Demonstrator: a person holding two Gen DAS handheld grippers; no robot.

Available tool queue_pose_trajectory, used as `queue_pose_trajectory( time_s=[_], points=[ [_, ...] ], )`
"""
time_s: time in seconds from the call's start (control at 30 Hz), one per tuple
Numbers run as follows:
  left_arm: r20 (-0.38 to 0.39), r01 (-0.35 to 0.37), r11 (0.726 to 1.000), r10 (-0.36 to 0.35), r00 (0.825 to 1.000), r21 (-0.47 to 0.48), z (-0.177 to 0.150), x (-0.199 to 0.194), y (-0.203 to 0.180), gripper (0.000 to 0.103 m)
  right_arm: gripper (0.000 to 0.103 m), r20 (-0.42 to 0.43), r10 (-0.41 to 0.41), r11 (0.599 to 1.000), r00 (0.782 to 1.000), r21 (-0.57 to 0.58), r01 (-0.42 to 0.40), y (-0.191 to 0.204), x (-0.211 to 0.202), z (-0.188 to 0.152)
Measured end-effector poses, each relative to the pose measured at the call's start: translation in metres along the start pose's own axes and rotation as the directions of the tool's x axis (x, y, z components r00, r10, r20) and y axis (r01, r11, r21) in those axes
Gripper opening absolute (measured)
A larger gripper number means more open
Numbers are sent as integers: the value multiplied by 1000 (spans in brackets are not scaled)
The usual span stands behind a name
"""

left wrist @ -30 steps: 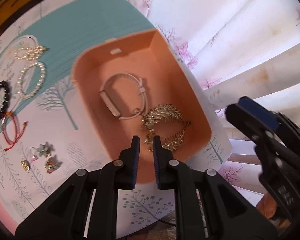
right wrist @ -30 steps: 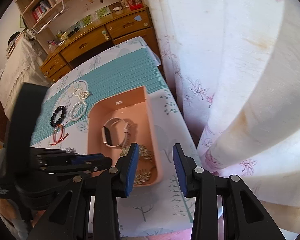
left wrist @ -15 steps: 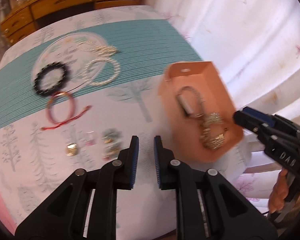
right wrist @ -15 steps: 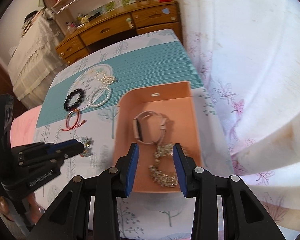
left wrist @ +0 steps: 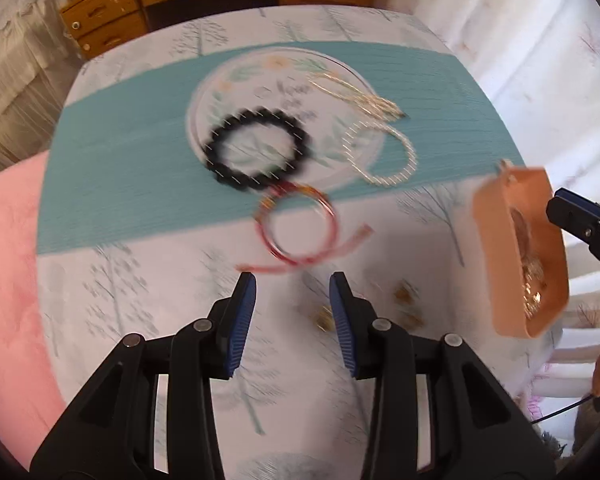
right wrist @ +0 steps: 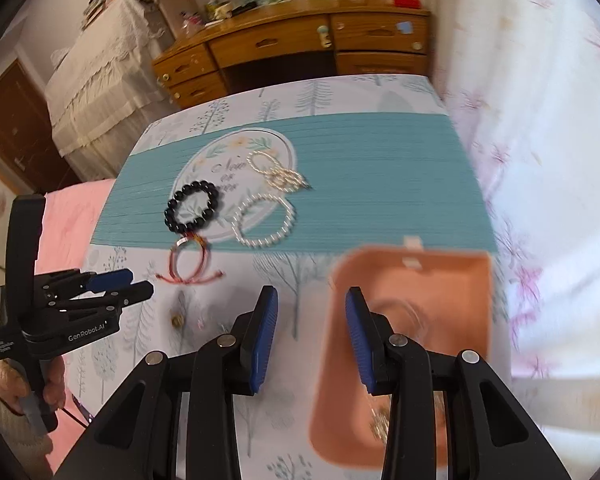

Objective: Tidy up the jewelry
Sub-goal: 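Grasp the black bead bracelet with the left tool while the right tool grasps the white pearl bracelet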

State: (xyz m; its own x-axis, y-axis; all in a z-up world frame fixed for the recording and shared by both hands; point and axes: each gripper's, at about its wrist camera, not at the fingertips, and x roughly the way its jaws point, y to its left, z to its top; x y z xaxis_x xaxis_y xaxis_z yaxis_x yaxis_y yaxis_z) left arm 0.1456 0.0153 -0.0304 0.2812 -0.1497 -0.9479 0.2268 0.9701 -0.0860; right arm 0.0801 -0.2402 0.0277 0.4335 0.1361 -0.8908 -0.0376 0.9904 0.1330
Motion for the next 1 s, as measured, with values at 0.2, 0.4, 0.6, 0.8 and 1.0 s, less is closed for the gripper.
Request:
queue_pose_trajectory(
  time_s=[0.2,0.4,0.6,0.8,1.0],
  points=[
    [-9,7,996,-8,1000,-88,54,12,51,35,36,-114,19,1000,993,-9,-20,17,56,63],
    [-64,18,990,-28,998,-143,93,49,79,35,36,-253,7,1000,967,27,0,19,125,99],
    [-108,25,988,-42,993,-151,103,78,79,35,36,-311,-39,997,950,46,56,16,167,105],
    [-117,4,991,-20,993,-135,108,90,75,35,36,-326,-70,996,943,25,82,18,183,106],
    [-117,-22,991,6,993,-134,113,95,71,35,32,-301,-175,984,937,-86,155,34,190,105]
  ],
)
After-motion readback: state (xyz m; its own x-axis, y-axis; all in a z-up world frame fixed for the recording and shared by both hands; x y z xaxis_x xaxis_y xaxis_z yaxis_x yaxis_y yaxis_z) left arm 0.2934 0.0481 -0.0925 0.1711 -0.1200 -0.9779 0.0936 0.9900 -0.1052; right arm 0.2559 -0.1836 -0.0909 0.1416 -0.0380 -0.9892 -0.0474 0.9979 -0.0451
